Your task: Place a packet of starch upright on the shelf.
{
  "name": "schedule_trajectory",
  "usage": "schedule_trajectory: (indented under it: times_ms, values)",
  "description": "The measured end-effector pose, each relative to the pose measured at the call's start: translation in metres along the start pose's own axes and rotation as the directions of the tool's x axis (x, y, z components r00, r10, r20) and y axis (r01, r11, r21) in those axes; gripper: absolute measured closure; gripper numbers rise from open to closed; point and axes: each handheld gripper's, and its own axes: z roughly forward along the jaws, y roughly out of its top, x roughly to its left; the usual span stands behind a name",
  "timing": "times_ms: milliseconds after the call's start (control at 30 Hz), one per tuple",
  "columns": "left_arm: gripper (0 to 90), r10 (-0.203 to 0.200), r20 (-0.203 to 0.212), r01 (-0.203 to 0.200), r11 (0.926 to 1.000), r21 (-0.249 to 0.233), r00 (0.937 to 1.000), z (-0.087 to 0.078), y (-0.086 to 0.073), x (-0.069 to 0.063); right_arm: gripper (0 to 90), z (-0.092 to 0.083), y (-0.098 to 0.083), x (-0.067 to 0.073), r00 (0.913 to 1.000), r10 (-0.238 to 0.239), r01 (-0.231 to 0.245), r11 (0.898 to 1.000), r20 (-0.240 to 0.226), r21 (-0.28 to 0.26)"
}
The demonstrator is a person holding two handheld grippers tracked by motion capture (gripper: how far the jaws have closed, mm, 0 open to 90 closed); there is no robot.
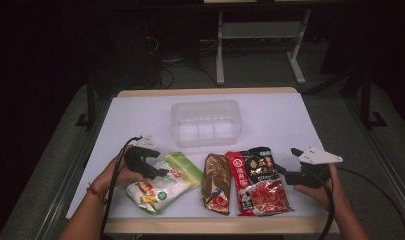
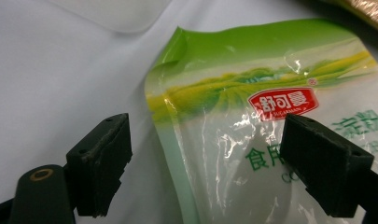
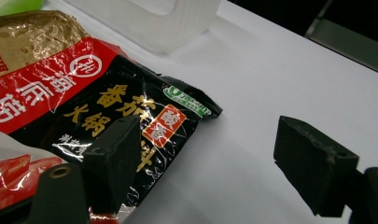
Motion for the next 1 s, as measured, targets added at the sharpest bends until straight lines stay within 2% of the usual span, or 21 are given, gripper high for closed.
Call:
schedule_trajectory:
  times_ms: [33, 100, 167, 367, 433, 500, 667, 800, 900, 967, 1000]
  values:
    - [15.4, -0.02, 0.017, 0.02, 0.9997, 0.011, 0.9997, 0.005, 0.002, 0.002, 22.6, 0.0, 0.0, 0.0, 1.0, 0.003, -0.003, 1.0, -0.002, 0.002]
    - [14.9, -0.029, 0.026, 0.029, 0.9994, 0.02, 0.9992, 0.006, 0.003, 0.003, 22.6, 0.001, -0.001, 0.0, 1.0, 0.002, -0.002, 1.0, -0.003, 0.003]
    - [14.1, -0.065, 0.048, 0.063, 0.9971, 0.042, 0.9967, 0.01, 0.005, 0.007, 22.6, 0.002, -0.002, -0.001, 0.9999, 0.007, -0.007, 1.0, -0.008, 0.012]
    - [13.3, -0.052, 0.043, 0.048, 0.996, 0.076, 0.9977, 0.012, 0.01, 0.005, 22.6, 0.004, -0.003, 0.0, 0.9998, 0.005, -0.004, 1.0, -0.021, 0.025]
    - [16.4, -0.038, 0.088, 0.031, 0.9966, 0.076, 0.9954, 0.013, 0.012, 0.0, 22.9, 0.004, -0.002, 0.001, 0.9995, 0.007, -0.007, 1.0, -0.031, 0.024]
    - [18.8, -0.024, 0.107, 0.014, 0.996, 0.088, 0.994, 0.014, 0.014, -0.005, 22.9, 0.006, -0.003, 0.001, 0.999, 0.015, -0.013, 0.999, -0.041, 0.029]
    - [19.0, -0.018, 0.127, 0.005, 0.9952, 0.098, 0.9917, 0.015, 0.016, -0.007, 23.3, 0.006, -0.003, -0.001, 0.9978, 0.029, -0.027, 0.999, -0.059, 0.028]
    - [21.8, 0.0, 0.132, -0.017, 0.9921, 0.124, 0.9913, 0.016, 0.02, -0.01, 23.7, 0.005, -0.004, -0.003, 0.9956, 0.05, -0.049, 0.999, -0.079, 0.017]
    - [24.9, 0.004, 0.122, -0.021, 0.9902, 0.138, 0.9925, 0.017, 0.023, -0.013, 23.8, 0.005, -0.004, -0.004, 0.9935, 0.066, -0.064, 0.998, -0.093, 0.014]
    - [32.3, 0.01, 0.106, -0.025, 0.9896, 0.141, 0.9943, 0.017, 0.024, -0.015, 24.2, 0.005, -0.005, -0.005, 0.9925, 0.071, -0.071, 0.997, -0.099, 0.01]
    - [39.3, 0.009, 0.101, -0.023, 0.9898, 0.141, 0.9949, 0.017, 0.024, -0.015, 24.5, 0.005, -0.005, -0.005, 0.9926, 0.072, -0.071, 0.997, -0.098, 0.012]
